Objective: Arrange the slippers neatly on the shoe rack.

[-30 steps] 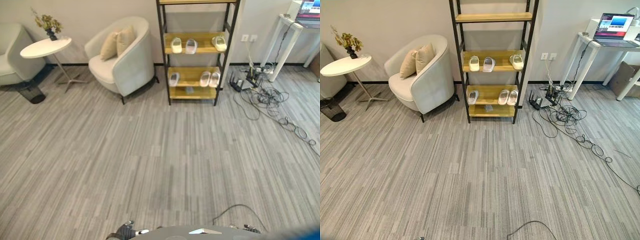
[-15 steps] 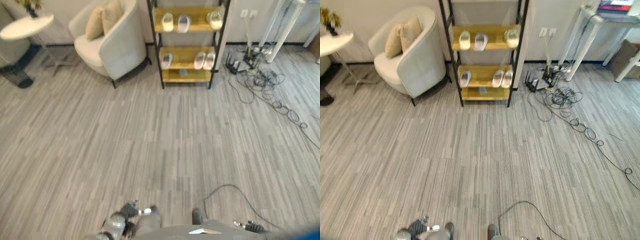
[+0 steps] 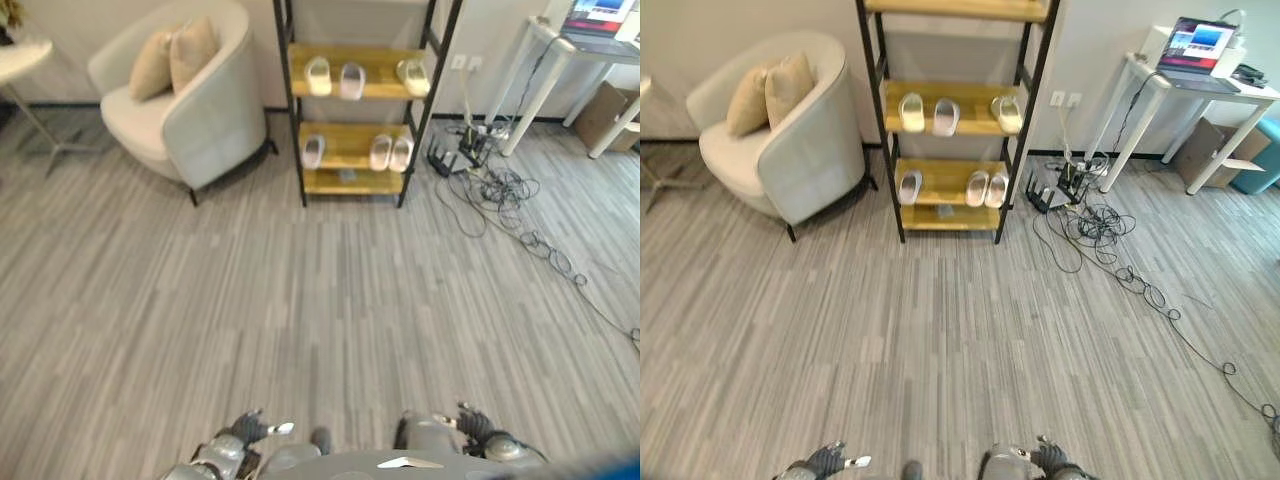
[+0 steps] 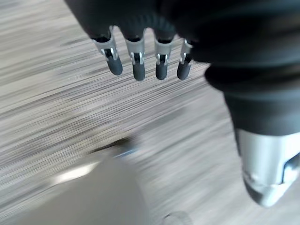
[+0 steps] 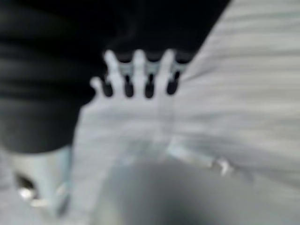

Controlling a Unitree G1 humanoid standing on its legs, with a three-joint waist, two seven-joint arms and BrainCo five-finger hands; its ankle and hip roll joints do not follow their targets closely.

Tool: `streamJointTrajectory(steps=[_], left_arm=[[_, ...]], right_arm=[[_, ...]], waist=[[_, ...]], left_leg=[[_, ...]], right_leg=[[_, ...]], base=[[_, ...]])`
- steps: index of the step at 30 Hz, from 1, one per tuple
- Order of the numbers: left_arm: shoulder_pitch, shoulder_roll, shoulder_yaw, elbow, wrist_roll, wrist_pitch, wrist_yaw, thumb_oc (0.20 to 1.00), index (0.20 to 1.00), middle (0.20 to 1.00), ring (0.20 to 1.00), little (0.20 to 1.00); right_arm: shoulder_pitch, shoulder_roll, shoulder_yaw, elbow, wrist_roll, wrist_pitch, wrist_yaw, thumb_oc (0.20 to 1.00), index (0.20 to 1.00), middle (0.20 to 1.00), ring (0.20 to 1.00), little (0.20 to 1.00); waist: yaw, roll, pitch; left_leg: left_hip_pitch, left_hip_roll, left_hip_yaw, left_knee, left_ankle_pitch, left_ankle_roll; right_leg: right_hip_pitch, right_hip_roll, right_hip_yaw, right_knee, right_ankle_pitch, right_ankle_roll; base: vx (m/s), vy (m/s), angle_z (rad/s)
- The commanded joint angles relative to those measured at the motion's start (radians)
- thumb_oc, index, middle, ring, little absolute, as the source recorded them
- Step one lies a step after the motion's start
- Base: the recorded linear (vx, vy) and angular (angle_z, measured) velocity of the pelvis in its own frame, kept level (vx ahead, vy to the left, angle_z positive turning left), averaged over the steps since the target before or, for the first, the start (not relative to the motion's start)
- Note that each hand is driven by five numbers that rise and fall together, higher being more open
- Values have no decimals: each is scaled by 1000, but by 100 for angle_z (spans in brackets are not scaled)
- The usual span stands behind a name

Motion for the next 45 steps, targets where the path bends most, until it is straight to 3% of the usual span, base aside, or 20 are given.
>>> streamJointTrajectory(steps=[1,4,5,7,9,10,11,12,15,16,18,19,20,22,27,34,38,40,42,45], left_arm=[[-16,39,51,2,8,-17,14,1000,1000,1000,1000,1000],[-27,32,43,-3,7,-27,19,1000,1000,1000,1000,1000],[-28,27,43,3,0,-28,22,1000,1000,1000,1000,1000],[-18,18,38,9,16,-29,14,1000,1000,1000,1000,1000],[18,4,40,21,26,-22,9,1000,1000,1000,1000,1000],[18,3,40,21,26,-22,9,1000,1000,1000,1000,1000],[30,0,48,25,17,-19,3,1000,1000,1000,1000,1000],[32,1,60,17,-5,-14,0,1000,1000,1000,1000,1000],[28,12,77,6,-37,-13,4,1000,1000,1000,1000,1000],[21,15,86,-4,-65,-18,10,1000,1000,1000,1000,1000],[16,12,98,-14,-90,-27,24,1000,1000,1000,1000,1000],[10,12,105,-10,-87,-31,45,1000,1000,1000,1000,1000],[10,12,105,-10,-86,-31,45,1000,1000,1000,1000,1000],[1,17,88,-4,-42,-30,68,1000,1000,1000,1000,1000],[14,15,86,35,26,-13,111,1000,1000,1000,1000,1000],[49,30,165,89,8,-1,141,1000,1000,1000,1000,1000],[54,44,205,81,-28,-12,160,1000,1000,1000,1000,1000],[52,49,205,78,-27,-12,163,1000,1000,1000,1000,1000],[46,54,200,74,-19,-10,174,1000,1000,1000,1000,1000],[33,61,170,70,2,-10,172,1000,1000,1000,1000,1000]], right_arm=[[-43,24,-23,42,-56,0,-7,1000,1000,1000,1000,1000],[-24,27,-18,61,-72,7,-2,1000,1000,1000,1000,1000],[0,31,-22,83,-74,13,6,1000,1000,1000,1000,1000],[17,25,-31,110,-72,18,9,1000,1000,1000,1000,1000],[27,13,-40,124,-66,18,8,1000,1000,1000,1000,1000],[27,13,-39,124,-66,18,8,1000,1000,1000,1000,1000],[23,6,-46,123,-47,13,7,1000,1000,1000,1000,1000],[12,-15,-60,114,-10,3,-2,1000,1000,1000,1000,1000],[-1,-38,-76,103,15,-2,-9,1000,1000,1000,1000,1000],[-9,-49,-74,102,18,-6,-13,1000,1000,1000,1000,1000],[-29,-55,-71,100,20,-10,-16,1000,1000,1000,1000,1000],[-42,-51,-64,96,24,-17,-21,1000,1000,1000,1000,1000],[-42,-51,-64,96,24,-17,-21,1000,1000,1000,1000,1000],[-47,-43,-53,92,21,-21,-32,1000,1000,1000,1000,1000],[-34,-11,-34,106,-37,-9,-50,1000,1000,1000,1000,1000],[-5,39,-32,126,-60,4,-43,1000,1000,1000,1000,1000],[4,65,-40,134,-58,7,-31,1000,1000,1000,1000,1000],[2,64,-41,134,-58,7,-30,1000,1000,1000,1000,1000],[-8,63,-34,129,-62,9,-32,1000,1000,1000,1000,1000],[-12,60,-34,116,-53,5,-32,1000,1000,1000,1000,1000]], waist=[[-3,-2,47],[-43,-11,46],[-62,-12,43],[-66,-22,30],[-71,-2,17],[-73,0,16],[-68,4,18],[-48,-15,48],[-40,-45,62],[-21,-48,72],[-1,-47,66],[34,-32,55],[36,-34,59],[58,-16,58],[82,-1,35],[112,-51,-22],[143,-104,-29],[146,-107,-28],[139,-104,-7],[120,-80,8]], left_leg=[[-44,90,5,46,-32,-45],[31,117,-26,18,-78,-81],[83,156,-35,-2,-93,-105],[89,174,-54,10,-107,-119],[77,241,-87,94,-16,-157],[75,243,-89,96,-17,-158],[46,255,-95,166,50,-162],[-100,245,-135,414,166,-136],[-192,231,-101,509,200,-108],[-230,211,-83,517,153,-101],[-263,159,-67,452,115,-102],[-296,143,0,233,101,-113],[-288,142,3,228,102,-112],[-328,151,16,95,200,-130],[-305,161,22,-16,253,-127],[-263,130,31,1,212,-107],[-256,89,34,52,128,-71],[-252,85,35,54,120,-63],[-240,66,28,66,106,-39],[-204,54,-26,61,88,-22]], right_leg=[[217,-30,31,-523,250,81],[198,-12,74,-726,272,113],[177,20,141,-750,300,130],[199,35,165,-763,279,115],[207,100,174,-700,215,69],[206,102,172,-698,213,68],[218,123,170,-684,186,44],[259,148,159,-676,153,-2],[291,157,147,-681,129,-33],[308,167,150,-676,111,-41],[335,174,152,-683,88,-40],[385,199,139,-694,45,-35],[389,198,142,-693,43,-35],[434,226,140,-703,16,-35],[509,233,135,-708,-19,-16],[556,171,137,-739,19,28],[524,114,136,-707,97,83],[497,106,140,-657,119,93],[442,82,153,-524,236,122],[383,88,178,-423,262,105]], base=[[254,-135,11],[484,-340,33],[444,-412,54],[317,-368,56],[277,-361,70],[208,-340,34],[109,-386,-14],[103,-381,-28],[127,-364,-23],[215,-272,27],[391,-177,-10],[438,-123,-39],[426,-71,-21],[272,9,-1],[298,81,-14],[247,147,-3],[135,206,19],[45,154,-7],[36,181,11],[102,109,39]])
